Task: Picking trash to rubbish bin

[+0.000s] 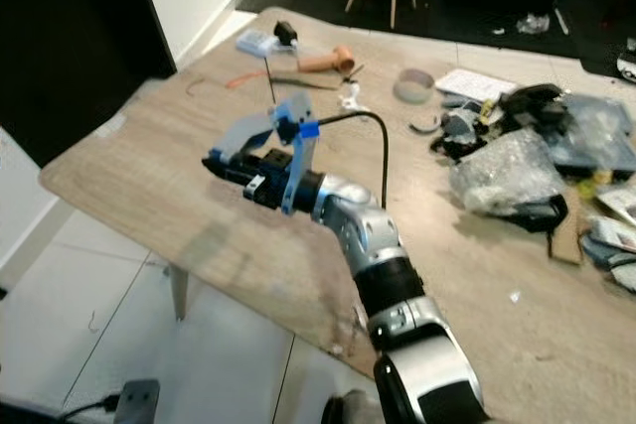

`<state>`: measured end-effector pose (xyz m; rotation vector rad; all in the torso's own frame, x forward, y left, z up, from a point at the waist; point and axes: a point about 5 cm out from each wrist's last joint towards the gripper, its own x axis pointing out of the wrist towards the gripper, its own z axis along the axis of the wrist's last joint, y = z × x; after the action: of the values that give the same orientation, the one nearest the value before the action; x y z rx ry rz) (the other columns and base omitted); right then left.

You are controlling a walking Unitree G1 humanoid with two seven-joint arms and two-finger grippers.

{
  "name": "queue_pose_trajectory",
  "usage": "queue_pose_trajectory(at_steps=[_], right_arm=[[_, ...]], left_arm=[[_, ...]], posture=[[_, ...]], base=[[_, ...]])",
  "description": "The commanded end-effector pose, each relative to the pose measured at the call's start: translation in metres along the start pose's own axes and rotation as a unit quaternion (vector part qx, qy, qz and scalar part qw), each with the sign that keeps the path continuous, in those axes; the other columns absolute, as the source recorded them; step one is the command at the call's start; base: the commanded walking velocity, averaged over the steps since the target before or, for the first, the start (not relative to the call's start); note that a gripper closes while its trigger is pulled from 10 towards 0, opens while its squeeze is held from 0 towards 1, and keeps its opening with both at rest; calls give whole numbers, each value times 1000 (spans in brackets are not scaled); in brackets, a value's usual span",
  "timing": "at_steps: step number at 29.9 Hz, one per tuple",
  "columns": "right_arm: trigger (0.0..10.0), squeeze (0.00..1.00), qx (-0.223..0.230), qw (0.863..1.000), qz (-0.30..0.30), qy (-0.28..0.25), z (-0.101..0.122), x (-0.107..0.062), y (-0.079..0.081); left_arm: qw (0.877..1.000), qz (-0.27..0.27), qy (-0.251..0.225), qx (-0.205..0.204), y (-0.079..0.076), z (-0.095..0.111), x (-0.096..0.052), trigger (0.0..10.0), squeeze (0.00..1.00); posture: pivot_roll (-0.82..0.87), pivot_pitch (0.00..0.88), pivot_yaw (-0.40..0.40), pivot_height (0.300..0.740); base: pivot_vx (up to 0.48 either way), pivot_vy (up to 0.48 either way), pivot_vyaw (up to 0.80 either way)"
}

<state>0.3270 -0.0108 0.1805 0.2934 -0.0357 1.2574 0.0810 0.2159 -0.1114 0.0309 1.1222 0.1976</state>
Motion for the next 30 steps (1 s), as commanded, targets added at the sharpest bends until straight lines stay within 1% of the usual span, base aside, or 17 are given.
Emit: queue_pose_trajectory(at_steps=[1, 4, 10, 14, 17, 18, 19, 20, 21, 22, 24, 30], right_arm=[[10000, 0, -3, 1000, 4, 5, 0, 2, 2], [10000, 0, -4, 1000, 3, 7, 0, 2, 2], [10000, 0, -8, 1000, 0, 12, -1, 1, 1], [10000, 0, -16, 999, -26, 22, -4, 2, -3], [10000, 0, -28, 993, -104, 42, -8, -1, -19], [10000, 0, -28, 993, -104, 42, -8, -1, -19], [10000, 0, -33, 990, -130, 44, -7, -2, -24], [10000, 0, -33, 990, -130, 44, -7, -2, -24], [10000, 0, -28, 987, -156, 41, -6, -4, -30], [10000, 0, -28, 987, -156, 41, -6, -4, -30], [10000, 0, -33, 982, -176, 52, -6, -6, -35], [10000, 0, -37, 975, -210, 63, -8, -9, -41]], left_arm=[[1000, -9, 24, -2, -4, -15, -3, 10000, 0], [1000, -11, 26, 2, -5, -15, -3, 10000, 0], [1000, -10, 25, -5, -6, -14, -3, 10000, 0], [1000, -9, 26, -6, -7, -15, -3, 10000, 0], [1000, -8, 28, -7, -7, -15, -3, 10000, 0], [1000, -8, 28, -7, -7, -15, -3, 10000, 0], [1000, -8, 28, -7, -7, -16, -3, 10000, 0], [1000, -8, 28, -7, -7, -16, -3, 10000, 0], [1000, -9, 29, -7, -7, -16, -3, 10000, 0], [1000, -9, 29, -7, -7, -16, -3, 10000, 0], [1000, -9, 29, -7, -7, -16, -3, 10000, 0], [999, -10, 31, -6, -7, -16, -3, 10000, 0]], posture=[[91, 50, -53, 740], [90, 50, -53, 740], [88, 51, -55, 740], [88, 51, -55, 740], [89, 51, -57, 740], [89, 51, -57, 740], [89, 51, -57, 740], [89, 51, -57, 740], [90, 50, -57, 740], [90, 50, -57, 740], [90, 50, -57, 740], [90, 50, -57, 740]], base=[[0, 0, 0], [0, 0, 0], [0, 0, 0], [0, 0, 0], [0, 0, 0], [0, 0, 0], [0, 0, 0], [0, 0, 0], [0, 0, 0], [0, 0, 0], [0, 0, 0], [0, 0, -770]])
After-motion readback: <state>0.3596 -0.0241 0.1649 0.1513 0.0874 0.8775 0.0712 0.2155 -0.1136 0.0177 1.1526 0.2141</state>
